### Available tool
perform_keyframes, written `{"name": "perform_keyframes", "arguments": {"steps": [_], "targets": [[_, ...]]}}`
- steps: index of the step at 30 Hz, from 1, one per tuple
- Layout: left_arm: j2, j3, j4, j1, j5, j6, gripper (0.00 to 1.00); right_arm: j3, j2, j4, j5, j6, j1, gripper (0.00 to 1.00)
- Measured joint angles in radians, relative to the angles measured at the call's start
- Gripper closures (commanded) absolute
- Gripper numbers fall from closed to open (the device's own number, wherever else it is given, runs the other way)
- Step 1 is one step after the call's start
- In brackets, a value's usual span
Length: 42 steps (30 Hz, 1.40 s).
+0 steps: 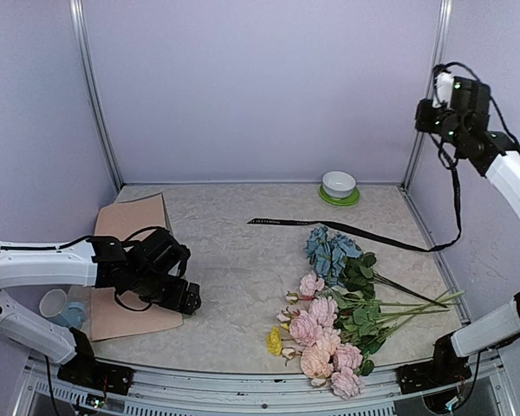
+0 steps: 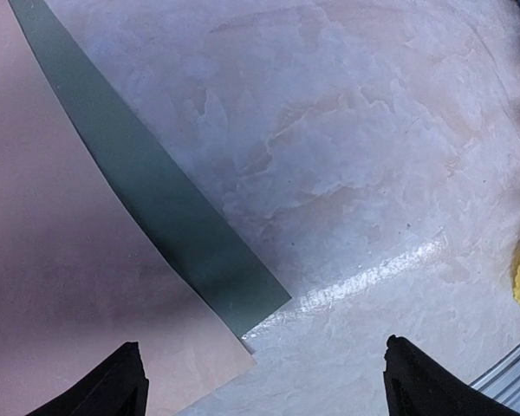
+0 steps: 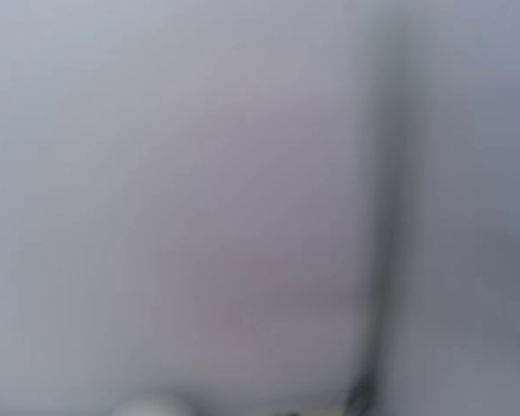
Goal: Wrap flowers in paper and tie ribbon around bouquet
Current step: Move the ribbon to the center of the board.
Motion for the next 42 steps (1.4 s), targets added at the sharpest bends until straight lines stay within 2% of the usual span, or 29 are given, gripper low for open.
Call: {"name": "perform_keyframes", "arguments": {"steps": [1,2,7,10,13,17,21,25,27,29,31,34,42], "targets": [[0.009,0.000,-0.001,0.000,-0.003,-0.010,0.08,-0.043,0.024,-0.032,-0.035,0.009,0.047,0.12],[0.017,0.000,-0.003,-0.001,-0.007,-0.019,0.07,-0.074,0.061,-0.075,-0.060,0.018,0.084,0.01],[0.028,-0.005,-0.013,-0.028,-0.031,-0.072,0.01,-0.121,0.294,-0.320,0.005,0.092,0.212,0.00],[0.042,-0.019,-0.011,-0.056,-0.029,-0.097,0.01,-0.122,0.355,-0.438,0.080,0.114,0.295,0.00],[0.090,-0.035,-0.015,-0.074,-0.031,-0.114,0.03,-0.098,0.355,-0.466,0.081,0.118,0.406,0.00],[0.142,-0.060,-0.048,-0.078,-0.047,-0.138,0.08,-0.088,0.353,-0.405,-0.001,0.115,0.563,0.01],[0.141,-0.075,-0.042,-0.050,-0.035,-0.155,0.23,-0.090,0.372,-0.361,-0.063,0.111,0.670,0.01],[0.136,-0.106,-0.013,-0.002,-0.023,-0.163,0.41,-0.095,0.423,-0.338,-0.083,0.109,0.718,0.02],[0.138,-0.107,-0.010,0.010,-0.027,-0.166,0.54,-0.104,0.449,-0.329,-0.098,0.108,0.734,0.02],[0.145,-0.105,0.001,0.014,-0.034,-0.167,0.72,-0.112,0.465,-0.320,-0.112,0.104,0.743,0.03],[0.158,-0.098,0.019,0.016,-0.044,-0.166,0.80,-0.120,0.473,-0.309,-0.125,0.098,0.754,0.02],[0.174,-0.090,0.050,0.016,-0.056,-0.150,1.00,-0.125,0.475,-0.291,-0.139,0.095,0.776,0.02],[0.177,-0.087,0.081,0.002,-0.093,-0.108,1.00,-0.184,0.475,-0.246,-0.181,0.098,0.797,0.03]]}}
